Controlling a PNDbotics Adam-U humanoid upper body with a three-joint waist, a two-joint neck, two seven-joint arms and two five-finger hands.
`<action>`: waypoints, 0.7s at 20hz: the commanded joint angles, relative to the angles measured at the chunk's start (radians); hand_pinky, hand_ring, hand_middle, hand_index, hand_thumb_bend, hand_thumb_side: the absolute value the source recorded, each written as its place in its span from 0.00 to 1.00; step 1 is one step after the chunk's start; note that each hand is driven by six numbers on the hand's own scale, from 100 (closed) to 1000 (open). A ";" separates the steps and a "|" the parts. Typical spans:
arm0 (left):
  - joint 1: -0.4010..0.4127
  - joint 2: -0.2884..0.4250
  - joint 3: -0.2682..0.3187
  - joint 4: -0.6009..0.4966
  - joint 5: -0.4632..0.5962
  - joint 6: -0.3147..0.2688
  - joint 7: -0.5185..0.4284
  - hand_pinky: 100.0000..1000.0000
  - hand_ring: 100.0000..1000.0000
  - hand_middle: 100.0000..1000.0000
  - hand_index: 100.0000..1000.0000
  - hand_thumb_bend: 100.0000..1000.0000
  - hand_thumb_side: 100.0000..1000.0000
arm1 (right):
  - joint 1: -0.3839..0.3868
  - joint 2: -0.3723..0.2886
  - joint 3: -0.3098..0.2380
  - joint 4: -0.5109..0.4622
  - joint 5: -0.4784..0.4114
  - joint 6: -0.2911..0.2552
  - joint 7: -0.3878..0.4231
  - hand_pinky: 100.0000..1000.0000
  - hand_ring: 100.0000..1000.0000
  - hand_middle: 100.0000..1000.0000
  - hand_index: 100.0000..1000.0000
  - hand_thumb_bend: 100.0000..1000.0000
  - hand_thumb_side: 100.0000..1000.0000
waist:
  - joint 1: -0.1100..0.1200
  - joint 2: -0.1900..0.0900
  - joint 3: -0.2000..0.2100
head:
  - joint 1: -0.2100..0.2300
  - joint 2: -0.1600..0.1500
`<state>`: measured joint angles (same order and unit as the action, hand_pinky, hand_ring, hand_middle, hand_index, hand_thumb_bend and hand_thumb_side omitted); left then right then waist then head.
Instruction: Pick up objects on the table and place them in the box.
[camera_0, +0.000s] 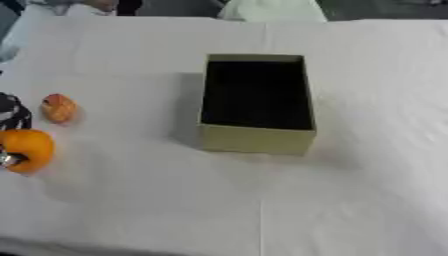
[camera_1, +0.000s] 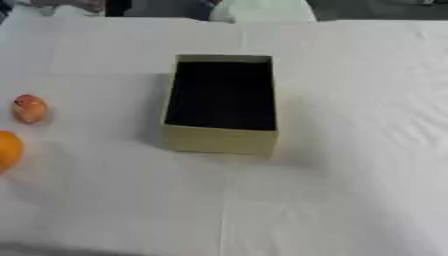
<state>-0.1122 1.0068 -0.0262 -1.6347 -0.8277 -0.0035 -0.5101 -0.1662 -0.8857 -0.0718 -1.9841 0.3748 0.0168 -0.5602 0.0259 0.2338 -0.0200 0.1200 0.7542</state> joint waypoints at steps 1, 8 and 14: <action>-0.001 0.031 0.031 -0.026 -0.001 0.017 0.037 0.36 0.30 0.29 0.48 0.36 0.00 | -0.005 -0.023 -0.017 -0.016 -0.007 0.005 -0.007 0.77 0.75 0.76 0.81 0.05 1.00 | 0.000 -0.016 0.001 | -0.006 -0.005; -0.001 0.045 0.068 -0.129 0.000 0.044 0.064 0.32 0.25 0.26 0.46 0.39 0.00 | -0.008 -0.026 -0.018 -0.016 -0.008 0.007 -0.010 0.77 0.75 0.76 0.81 0.05 1.00 | 0.001 -0.019 0.009 | -0.022 -0.008; -0.032 0.067 0.095 -0.231 0.007 0.051 0.067 0.32 0.25 0.25 0.46 0.37 0.00 | -0.009 -0.031 -0.020 -0.016 -0.006 0.008 -0.015 0.77 0.75 0.75 0.81 0.05 1.00 | 0.004 -0.021 0.011 | -0.031 -0.008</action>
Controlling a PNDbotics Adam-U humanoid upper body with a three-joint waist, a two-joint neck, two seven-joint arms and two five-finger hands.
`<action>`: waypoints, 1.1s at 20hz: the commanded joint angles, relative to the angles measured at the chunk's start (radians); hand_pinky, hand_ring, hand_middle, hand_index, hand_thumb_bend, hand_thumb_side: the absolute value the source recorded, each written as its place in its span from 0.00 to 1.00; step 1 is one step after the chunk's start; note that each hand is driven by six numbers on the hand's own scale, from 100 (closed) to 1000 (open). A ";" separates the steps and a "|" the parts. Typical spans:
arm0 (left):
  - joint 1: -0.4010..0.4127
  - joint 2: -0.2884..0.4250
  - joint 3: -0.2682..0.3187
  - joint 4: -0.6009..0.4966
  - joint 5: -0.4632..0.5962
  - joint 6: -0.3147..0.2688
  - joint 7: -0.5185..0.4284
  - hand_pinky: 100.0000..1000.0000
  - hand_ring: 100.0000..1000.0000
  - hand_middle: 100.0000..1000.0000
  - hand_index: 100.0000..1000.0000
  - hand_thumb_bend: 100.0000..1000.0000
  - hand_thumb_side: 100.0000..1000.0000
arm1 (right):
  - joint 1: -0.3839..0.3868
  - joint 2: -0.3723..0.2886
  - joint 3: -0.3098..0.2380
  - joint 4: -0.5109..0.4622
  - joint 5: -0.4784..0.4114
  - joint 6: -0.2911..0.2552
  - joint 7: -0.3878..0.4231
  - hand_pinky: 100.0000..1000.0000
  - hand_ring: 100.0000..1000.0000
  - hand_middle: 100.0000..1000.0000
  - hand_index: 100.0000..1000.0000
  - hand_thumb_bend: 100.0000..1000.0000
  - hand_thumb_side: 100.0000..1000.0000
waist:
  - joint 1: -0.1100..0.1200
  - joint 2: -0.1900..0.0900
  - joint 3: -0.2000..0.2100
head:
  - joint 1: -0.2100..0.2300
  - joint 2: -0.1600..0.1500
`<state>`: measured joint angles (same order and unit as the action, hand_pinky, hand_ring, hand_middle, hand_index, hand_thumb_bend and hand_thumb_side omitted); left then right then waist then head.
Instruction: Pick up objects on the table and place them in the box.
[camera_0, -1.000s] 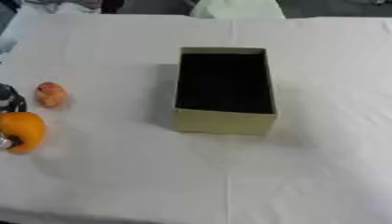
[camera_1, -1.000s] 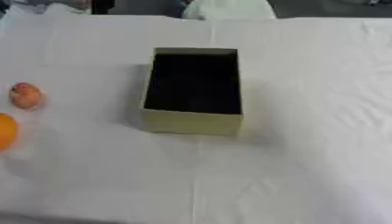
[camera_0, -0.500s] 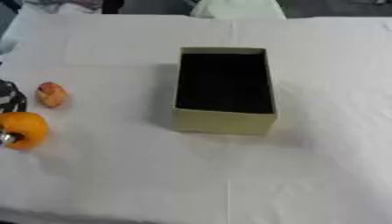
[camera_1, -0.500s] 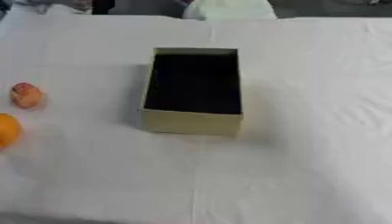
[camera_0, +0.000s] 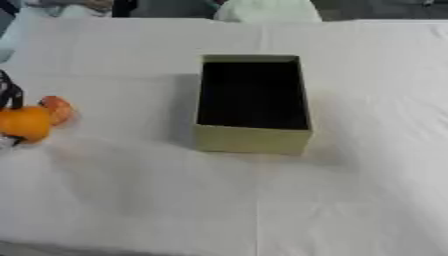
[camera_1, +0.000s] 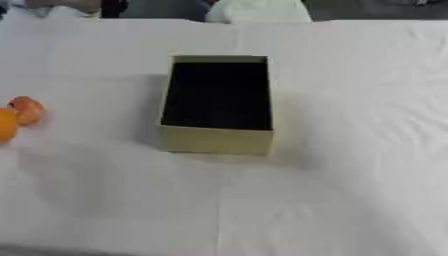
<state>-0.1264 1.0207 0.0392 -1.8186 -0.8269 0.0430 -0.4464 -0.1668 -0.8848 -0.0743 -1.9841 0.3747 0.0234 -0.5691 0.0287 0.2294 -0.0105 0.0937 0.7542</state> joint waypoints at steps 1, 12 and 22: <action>-0.026 0.058 0.033 -0.063 0.011 0.005 0.002 0.33 0.25 0.26 0.46 0.37 0.00 | -0.009 -0.032 -0.018 -0.016 -0.005 0.001 -0.007 0.77 0.75 0.75 0.81 0.05 1.00 | 0.002 -0.017 0.002 | -0.007 -0.007; -0.321 0.062 -0.042 -0.161 0.099 -0.040 0.015 0.38 0.31 0.31 0.53 0.28 0.05 | -0.048 -0.043 0.000 -0.016 -0.014 -0.003 0.012 0.77 0.75 0.75 0.81 0.05 1.00 | 0.010 -0.023 -0.016 | -0.098 0.004; -0.669 -0.124 -0.207 -0.060 0.117 -0.109 -0.040 0.37 0.31 0.31 0.53 0.25 0.06 | -0.098 -0.038 0.015 -0.016 -0.033 -0.008 0.033 0.77 0.75 0.75 0.80 0.05 1.00 | 0.021 -0.011 -0.053 | -0.104 -0.019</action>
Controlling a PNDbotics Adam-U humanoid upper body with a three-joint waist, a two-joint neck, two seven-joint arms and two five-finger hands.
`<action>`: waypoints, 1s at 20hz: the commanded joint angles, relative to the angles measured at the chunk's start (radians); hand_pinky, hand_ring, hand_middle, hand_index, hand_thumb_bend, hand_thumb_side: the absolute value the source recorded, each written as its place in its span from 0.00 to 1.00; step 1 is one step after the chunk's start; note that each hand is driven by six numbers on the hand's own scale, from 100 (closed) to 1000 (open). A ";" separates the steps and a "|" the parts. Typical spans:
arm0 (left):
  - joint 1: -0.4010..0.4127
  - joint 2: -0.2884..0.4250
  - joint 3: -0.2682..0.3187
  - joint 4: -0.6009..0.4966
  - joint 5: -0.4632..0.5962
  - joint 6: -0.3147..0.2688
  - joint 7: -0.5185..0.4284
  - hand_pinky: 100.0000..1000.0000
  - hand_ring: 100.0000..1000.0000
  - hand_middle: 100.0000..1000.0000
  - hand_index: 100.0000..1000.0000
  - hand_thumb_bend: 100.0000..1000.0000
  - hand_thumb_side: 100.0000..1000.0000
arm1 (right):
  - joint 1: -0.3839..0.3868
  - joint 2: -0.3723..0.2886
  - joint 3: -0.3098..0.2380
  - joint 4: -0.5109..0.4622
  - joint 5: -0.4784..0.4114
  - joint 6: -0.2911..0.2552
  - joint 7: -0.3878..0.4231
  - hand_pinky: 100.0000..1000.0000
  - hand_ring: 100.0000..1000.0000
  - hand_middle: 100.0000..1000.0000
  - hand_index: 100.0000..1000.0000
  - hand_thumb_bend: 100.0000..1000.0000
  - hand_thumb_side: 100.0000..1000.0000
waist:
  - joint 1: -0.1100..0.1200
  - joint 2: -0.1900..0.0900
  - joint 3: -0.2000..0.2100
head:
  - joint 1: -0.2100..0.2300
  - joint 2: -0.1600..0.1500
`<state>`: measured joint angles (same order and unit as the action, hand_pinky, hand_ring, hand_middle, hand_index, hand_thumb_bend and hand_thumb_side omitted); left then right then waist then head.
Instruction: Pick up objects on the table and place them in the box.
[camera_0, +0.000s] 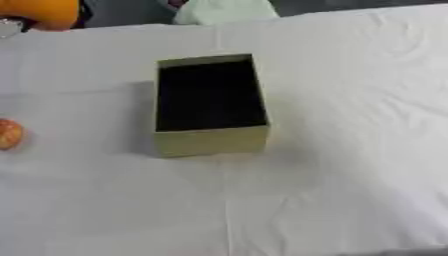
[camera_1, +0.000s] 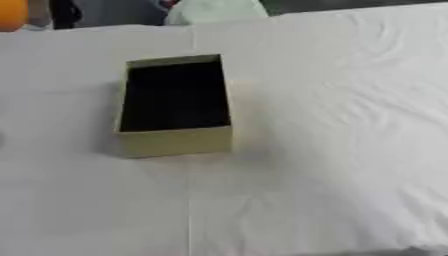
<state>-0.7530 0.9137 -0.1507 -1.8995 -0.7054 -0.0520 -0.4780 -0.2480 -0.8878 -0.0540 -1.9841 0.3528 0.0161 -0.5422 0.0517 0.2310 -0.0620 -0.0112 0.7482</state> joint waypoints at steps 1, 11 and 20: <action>-0.058 -0.032 -0.026 0.033 -0.009 -0.017 -0.010 0.37 0.31 0.31 0.53 0.25 0.06 | -0.021 -0.035 -0.004 -0.016 -0.013 -0.001 0.007 0.77 0.75 0.75 0.80 0.05 1.00 | -0.002 -0.011 -0.003 | 0.001 -0.015; -0.185 -0.210 -0.103 0.174 -0.024 -0.038 0.009 0.36 0.31 0.30 0.53 0.20 0.08 | -0.063 -0.024 0.008 -0.016 -0.032 -0.005 0.021 0.77 0.75 0.75 0.80 0.05 1.00 | -0.002 -0.009 -0.009 | 0.046 -0.029; -0.255 -0.348 -0.163 0.306 -0.030 -0.078 0.047 0.36 0.31 0.30 0.54 0.19 0.10 | -0.092 -0.014 0.016 -0.016 -0.045 -0.004 0.029 0.77 0.75 0.75 0.80 0.04 1.00 | -0.010 -0.008 -0.013 | 0.057 -0.034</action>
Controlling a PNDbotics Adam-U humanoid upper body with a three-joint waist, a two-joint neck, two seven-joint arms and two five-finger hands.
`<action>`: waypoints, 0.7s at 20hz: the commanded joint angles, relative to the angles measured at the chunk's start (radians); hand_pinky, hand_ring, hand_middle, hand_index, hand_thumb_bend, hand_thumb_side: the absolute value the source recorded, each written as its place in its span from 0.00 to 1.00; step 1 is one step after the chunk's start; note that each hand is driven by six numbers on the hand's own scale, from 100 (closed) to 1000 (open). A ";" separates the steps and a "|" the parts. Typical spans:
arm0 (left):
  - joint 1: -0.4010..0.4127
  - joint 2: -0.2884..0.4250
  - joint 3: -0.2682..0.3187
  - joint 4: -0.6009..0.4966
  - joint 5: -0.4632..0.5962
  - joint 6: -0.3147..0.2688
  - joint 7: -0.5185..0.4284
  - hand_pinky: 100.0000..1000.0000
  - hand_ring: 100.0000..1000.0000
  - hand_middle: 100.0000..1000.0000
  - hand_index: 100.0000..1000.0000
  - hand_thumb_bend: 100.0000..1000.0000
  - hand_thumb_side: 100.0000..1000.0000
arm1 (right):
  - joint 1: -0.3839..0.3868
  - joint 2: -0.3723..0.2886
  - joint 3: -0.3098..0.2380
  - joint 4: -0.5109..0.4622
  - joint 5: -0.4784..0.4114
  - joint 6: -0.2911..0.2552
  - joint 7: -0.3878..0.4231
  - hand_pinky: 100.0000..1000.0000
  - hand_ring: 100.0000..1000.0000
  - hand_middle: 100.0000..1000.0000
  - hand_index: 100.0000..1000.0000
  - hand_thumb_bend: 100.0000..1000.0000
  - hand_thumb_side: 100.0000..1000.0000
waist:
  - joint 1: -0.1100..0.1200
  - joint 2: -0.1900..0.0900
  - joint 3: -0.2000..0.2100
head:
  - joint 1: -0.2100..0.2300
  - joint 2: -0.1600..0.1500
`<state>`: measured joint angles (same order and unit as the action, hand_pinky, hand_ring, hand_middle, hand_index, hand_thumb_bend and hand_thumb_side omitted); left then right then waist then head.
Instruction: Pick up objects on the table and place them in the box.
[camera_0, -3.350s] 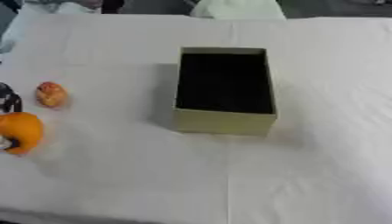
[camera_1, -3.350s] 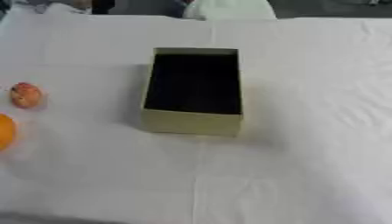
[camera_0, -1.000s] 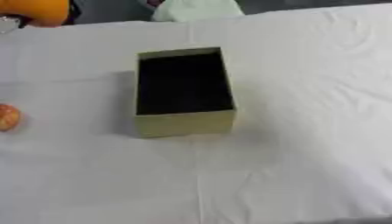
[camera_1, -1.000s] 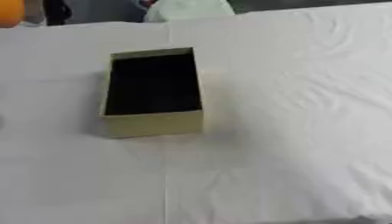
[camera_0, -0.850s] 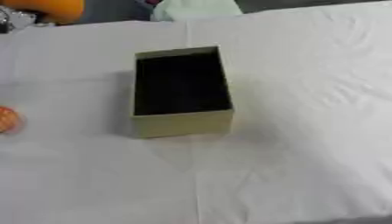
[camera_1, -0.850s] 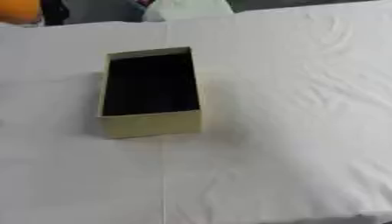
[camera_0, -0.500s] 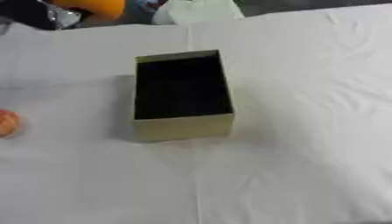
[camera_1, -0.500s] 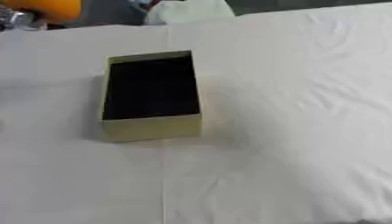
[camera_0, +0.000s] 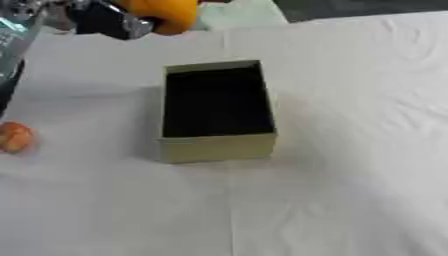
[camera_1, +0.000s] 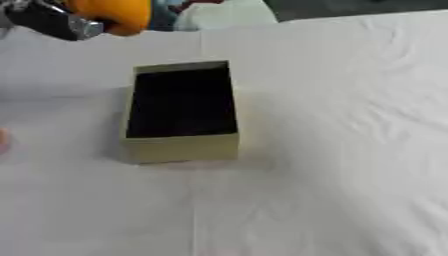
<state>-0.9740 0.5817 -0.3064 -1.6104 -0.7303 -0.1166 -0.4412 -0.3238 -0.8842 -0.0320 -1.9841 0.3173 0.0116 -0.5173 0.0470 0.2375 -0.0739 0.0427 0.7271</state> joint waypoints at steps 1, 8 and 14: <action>-0.039 -0.027 -0.013 0.026 -0.007 -0.020 0.012 0.36 0.31 0.30 0.54 0.19 0.10 | -0.018 -0.017 -0.005 -0.016 -0.011 0.002 0.006 0.77 0.75 0.75 0.80 0.04 1.00 | -0.006 -0.014 -0.002 | 0.003 -0.014; -0.053 -0.077 -0.056 0.065 -0.006 -0.054 -0.004 0.37 0.32 0.31 0.54 0.20 0.10 | -0.027 -0.012 -0.004 -0.016 -0.018 0.008 0.007 0.77 0.75 0.75 0.80 0.04 1.00 | -0.001 -0.015 -0.002 | 0.001 -0.009; -0.048 -0.110 -0.089 0.116 0.028 -0.075 -0.036 0.41 0.35 0.34 0.57 0.24 0.14 | -0.036 -0.010 -0.004 -0.016 -0.021 0.009 0.007 0.77 0.75 0.75 0.80 0.04 1.00 | 0.000 -0.015 -0.004 | -0.003 -0.005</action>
<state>-1.0023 0.4668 -0.3959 -1.4956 -0.7164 -0.1871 -0.4702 -0.3443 -0.8747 -0.0269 -1.9841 0.3042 0.0191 -0.5101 0.0514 0.2400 -0.0766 0.0412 0.7242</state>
